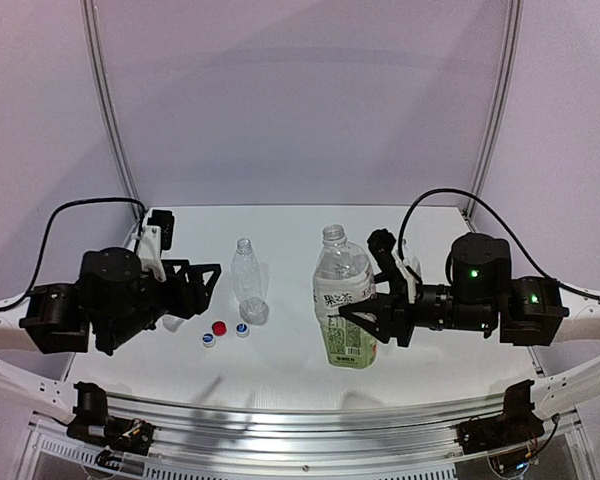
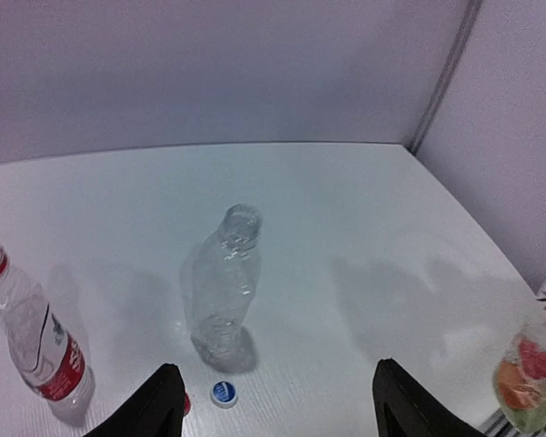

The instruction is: Unscrew the bottle caps

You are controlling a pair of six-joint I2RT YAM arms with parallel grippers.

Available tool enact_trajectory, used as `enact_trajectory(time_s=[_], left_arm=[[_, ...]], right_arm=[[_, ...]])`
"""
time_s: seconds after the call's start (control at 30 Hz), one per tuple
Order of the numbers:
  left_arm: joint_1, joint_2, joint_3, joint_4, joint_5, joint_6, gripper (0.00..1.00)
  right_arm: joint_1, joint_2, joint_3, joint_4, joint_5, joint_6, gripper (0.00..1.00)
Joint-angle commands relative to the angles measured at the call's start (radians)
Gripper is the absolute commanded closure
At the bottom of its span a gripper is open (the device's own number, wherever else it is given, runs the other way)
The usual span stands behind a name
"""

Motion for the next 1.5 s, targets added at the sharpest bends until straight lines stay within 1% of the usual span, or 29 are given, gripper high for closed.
enact_trajectory(time_s=[0.0, 0.07, 0.13, 0.33, 0.47, 0.6, 0.7, 0.87, 1.07, 1.33, 1.47], left_arm=[[-0.105, -0.005, 0.118, -0.013, 0.043, 0.214, 0.3], [-0.143, 0.014, 0.165, 0.005, 0.082, 0.281, 0.29], [-0.162, 0.039, 0.208, 0.021, 0.138, 0.328, 0.25], [-0.165, 0.079, 0.278, 0.078, 0.352, 0.415, 0.19], [-0.163, 0.073, 0.282, 0.126, 0.452, 0.46, 0.11], [-0.163, 0.089, 0.3, 0.143, 0.563, 0.484, 0.05], [-0.163, 0.1, 0.303, 0.164, 0.642, 0.492, 0.03], [-0.15, 0.123, 0.327, 0.195, 0.73, 0.469, 0.03], [-0.127, 0.209, 0.383, 0.218, 0.743, 0.41, 0.05], [-0.091, 0.315, 0.456, 0.215, 0.799, 0.302, 0.15], [-0.087, 0.343, 0.473, 0.209, 0.826, 0.292, 0.22]], right_arm=[[0.001, -0.018, -0.013, 0.036, -0.109, -0.003, 0.9], [0.0, -0.014, -0.013, 0.047, -0.171, -0.006, 0.9], [0.001, -0.013, -0.013, 0.059, -0.228, -0.008, 0.9], [0.001, -0.024, -0.024, 0.089, -0.386, -0.006, 0.89], [0.001, 0.0, -0.018, 0.098, -0.48, -0.007, 0.88], [0.001, 0.023, -0.008, 0.09, -0.505, -0.008, 0.88], [0.0, 0.022, -0.009, 0.092, -0.499, -0.007, 0.88], [0.0, 0.023, -0.009, 0.093, -0.501, -0.007, 0.88], [0.001, 0.025, -0.007, 0.092, -0.504, -0.007, 0.88], [0.0, 0.014, -0.01, 0.092, -0.499, -0.007, 0.88], [0.0, 0.015, -0.01, 0.093, -0.499, -0.005, 0.88]])
